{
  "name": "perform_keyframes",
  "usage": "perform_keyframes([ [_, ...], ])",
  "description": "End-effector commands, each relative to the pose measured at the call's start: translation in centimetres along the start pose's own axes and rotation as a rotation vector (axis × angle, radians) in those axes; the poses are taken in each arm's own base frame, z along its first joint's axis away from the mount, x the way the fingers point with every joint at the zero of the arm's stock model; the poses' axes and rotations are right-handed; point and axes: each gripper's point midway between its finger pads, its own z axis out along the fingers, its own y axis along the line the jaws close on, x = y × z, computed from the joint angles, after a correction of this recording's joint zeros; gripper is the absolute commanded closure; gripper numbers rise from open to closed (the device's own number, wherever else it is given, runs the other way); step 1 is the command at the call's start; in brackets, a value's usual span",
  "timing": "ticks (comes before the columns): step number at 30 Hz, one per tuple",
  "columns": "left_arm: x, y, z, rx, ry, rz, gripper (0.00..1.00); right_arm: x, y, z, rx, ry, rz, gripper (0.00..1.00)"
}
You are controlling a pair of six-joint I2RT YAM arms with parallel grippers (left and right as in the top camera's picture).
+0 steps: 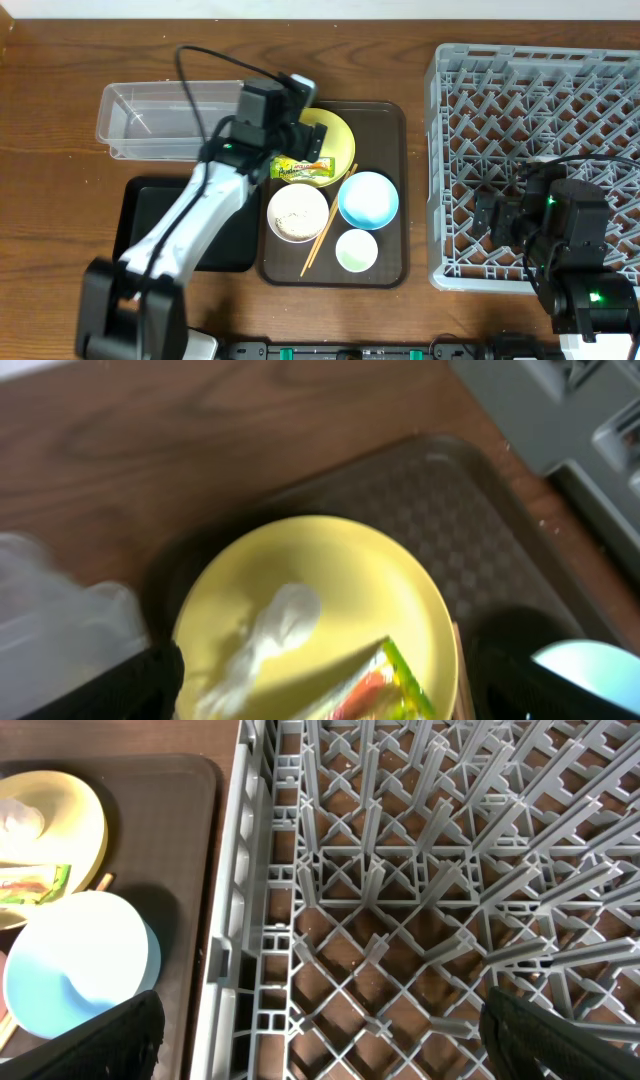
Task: Sort waste into correct bins and load items into the dishwasher rack
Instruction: 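Reach the left gripper to the yellow plate and grasp the tissue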
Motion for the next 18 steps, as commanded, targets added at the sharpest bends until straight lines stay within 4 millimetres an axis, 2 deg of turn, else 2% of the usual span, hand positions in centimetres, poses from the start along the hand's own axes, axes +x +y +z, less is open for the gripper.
perform_keyframes([
  [1,0.7,0.1,2.3,-0.004,0.022,0.031,0.08,-0.8,0.0,-0.6,-0.002,-0.021,0.009,0.01],
  [4,2.2,0.5,4.4,-0.007,0.062,0.025,0.09,-0.7,0.0,-0.6,-0.001,-0.017,0.009,0.01],
  [7,4.3,1.9,6.1,-0.072,0.119,0.021,0.10,-0.6,0.0,-0.6,-0.001,-0.013,0.009,0.01],
  [14,7.7,2.6,8.7,-0.094,0.207,0.012,0.12,-0.5,0.0,-0.6,-0.001,-0.008,0.009,0.01],
  [16,8.5,2.7,9.2,-0.092,0.228,0.010,0.16,-0.5,0.0,-0.6,0.000,-0.009,0.009,0.01],
  [18,8.9,2.7,9.3,-0.091,0.238,0.008,0.29,-0.5,0.0,-0.6,-0.001,-0.008,0.009,0.01],
])
